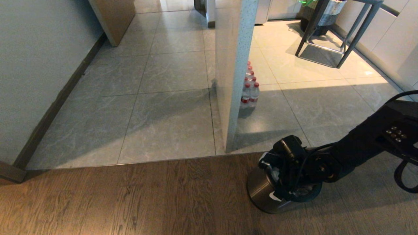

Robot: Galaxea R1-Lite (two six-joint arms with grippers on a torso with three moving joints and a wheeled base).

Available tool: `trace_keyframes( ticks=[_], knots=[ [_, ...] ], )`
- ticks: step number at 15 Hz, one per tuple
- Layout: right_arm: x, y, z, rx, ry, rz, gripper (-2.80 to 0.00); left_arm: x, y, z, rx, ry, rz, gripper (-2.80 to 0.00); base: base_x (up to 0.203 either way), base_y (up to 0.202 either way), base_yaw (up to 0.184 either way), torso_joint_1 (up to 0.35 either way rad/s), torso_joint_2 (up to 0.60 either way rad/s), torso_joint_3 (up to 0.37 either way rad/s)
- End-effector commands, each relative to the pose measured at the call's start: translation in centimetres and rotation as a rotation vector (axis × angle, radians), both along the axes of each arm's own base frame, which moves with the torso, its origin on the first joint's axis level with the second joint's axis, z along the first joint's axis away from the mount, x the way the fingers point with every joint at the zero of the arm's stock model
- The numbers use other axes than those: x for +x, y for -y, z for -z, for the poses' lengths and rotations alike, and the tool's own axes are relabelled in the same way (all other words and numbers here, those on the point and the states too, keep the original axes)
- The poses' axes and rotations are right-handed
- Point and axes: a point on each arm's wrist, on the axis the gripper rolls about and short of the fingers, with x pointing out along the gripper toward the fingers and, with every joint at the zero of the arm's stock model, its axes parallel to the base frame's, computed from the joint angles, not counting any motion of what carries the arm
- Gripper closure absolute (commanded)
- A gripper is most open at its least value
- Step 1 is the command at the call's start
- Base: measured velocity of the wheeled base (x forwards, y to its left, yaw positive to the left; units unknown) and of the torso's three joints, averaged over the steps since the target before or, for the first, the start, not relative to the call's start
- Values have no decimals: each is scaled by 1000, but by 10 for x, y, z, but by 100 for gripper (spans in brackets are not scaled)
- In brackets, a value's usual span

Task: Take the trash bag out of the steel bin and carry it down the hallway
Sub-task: Place the outer trash can on the ground

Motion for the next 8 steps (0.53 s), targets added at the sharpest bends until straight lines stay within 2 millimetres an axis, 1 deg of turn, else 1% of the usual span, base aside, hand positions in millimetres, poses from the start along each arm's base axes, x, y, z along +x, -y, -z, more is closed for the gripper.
trace_keyframes(
  ticks=[1, 3, 5, 8],
  knots=[
    [1, 0, 3, 2, 11, 1, -280, 0, 0, 0, 0, 1, 0, 0, 0, 0, 0, 0, 0, 0],
    [7, -2, 10, 23, 32, 18, -280, 0, 0, 0, 0, 1, 0, 0, 0, 0, 0, 0, 0, 0],
    [13, -5, 21, 46, 42, 45, -280, 0, 0, 0, 0, 0, 0, 0, 0, 0, 0, 0, 0, 0],
    [15, -5, 34, 75, 17, 109, -280, 0, 0, 0, 0, 0, 0, 0, 0, 0, 0, 0, 0, 0]
  ],
)
